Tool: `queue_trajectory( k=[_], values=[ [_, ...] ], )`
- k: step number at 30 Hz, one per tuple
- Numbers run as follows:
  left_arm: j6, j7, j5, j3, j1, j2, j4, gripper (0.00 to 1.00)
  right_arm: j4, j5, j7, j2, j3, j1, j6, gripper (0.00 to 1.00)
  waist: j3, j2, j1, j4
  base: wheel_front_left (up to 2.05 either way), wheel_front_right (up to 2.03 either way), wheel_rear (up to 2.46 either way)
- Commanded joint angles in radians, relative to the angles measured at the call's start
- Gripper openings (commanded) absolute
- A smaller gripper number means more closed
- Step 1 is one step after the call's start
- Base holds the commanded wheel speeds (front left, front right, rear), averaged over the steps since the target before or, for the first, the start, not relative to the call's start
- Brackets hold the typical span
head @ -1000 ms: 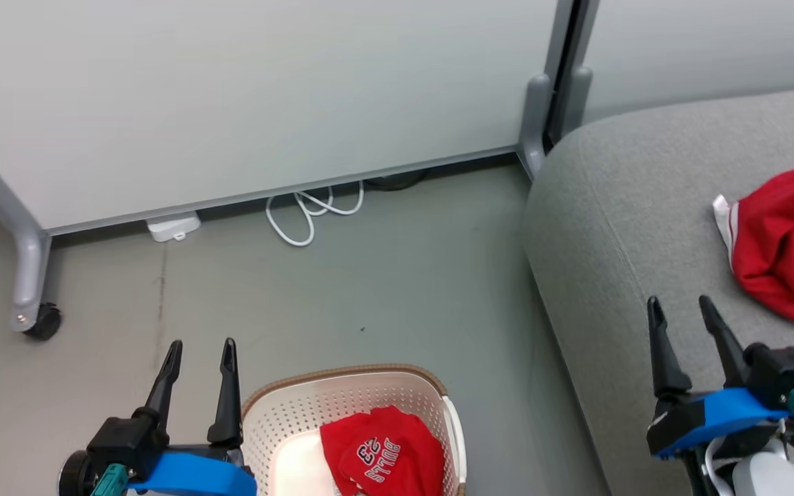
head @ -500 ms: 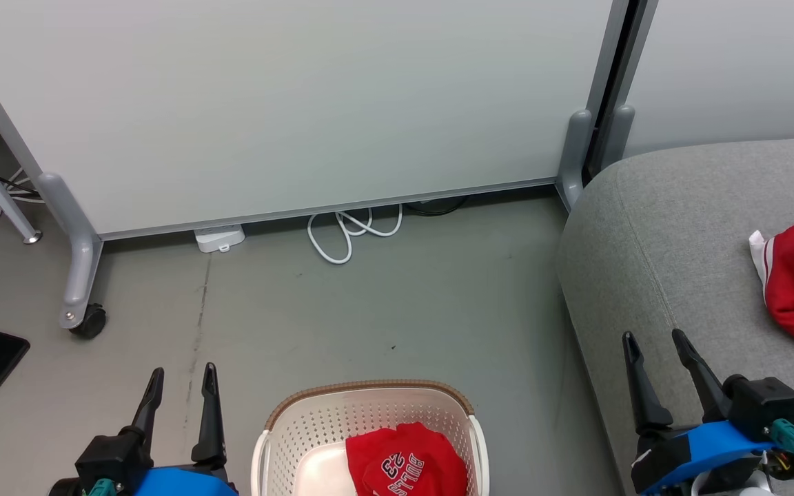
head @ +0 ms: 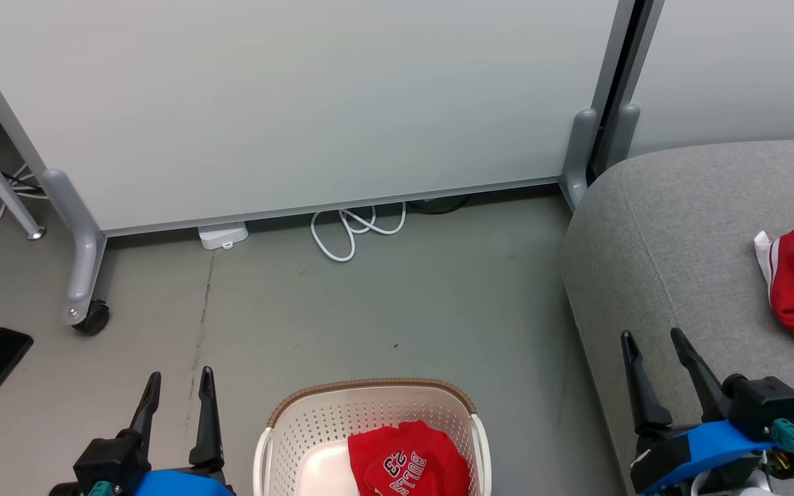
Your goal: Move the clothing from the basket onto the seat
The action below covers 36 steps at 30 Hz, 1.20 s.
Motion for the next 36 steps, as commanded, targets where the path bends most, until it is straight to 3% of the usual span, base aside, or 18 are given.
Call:
queue_trajectory(
  k=[1, 18, 36],
  values=[
    [-0.008, -0.005, 0.005, 0.002, 0.004, 0.0, 0.001, 1.0, -0.005, 0.008, -0.001, 0.0, 0.001, 0.016, 0.0, 1.0, 0.0, 0.0, 0.0, 0.0, 0.0, 0.0, 0.0],
    [-0.005, -0.005, 0.005, -0.015, -0.009, -0.004, 0.013, 1.0, -0.027, -0.005, -0.003, 0.001, 0.019, -0.004, 0.0, 1.0, 0.05, 0.0, 0.0, -0.015, 0.0, 0.0, 0.0],
    [-0.006, -0.004, -0.025, -0.132, -0.192, 0.016, 0.237, 1.0, -0.087, -0.004, -0.002, 0.001, 0.116, -0.128, 0.0, 1.0, 0.343, 0.0, 0.0, -0.171, 0.0, 0.0, 0.0]
  ],
)
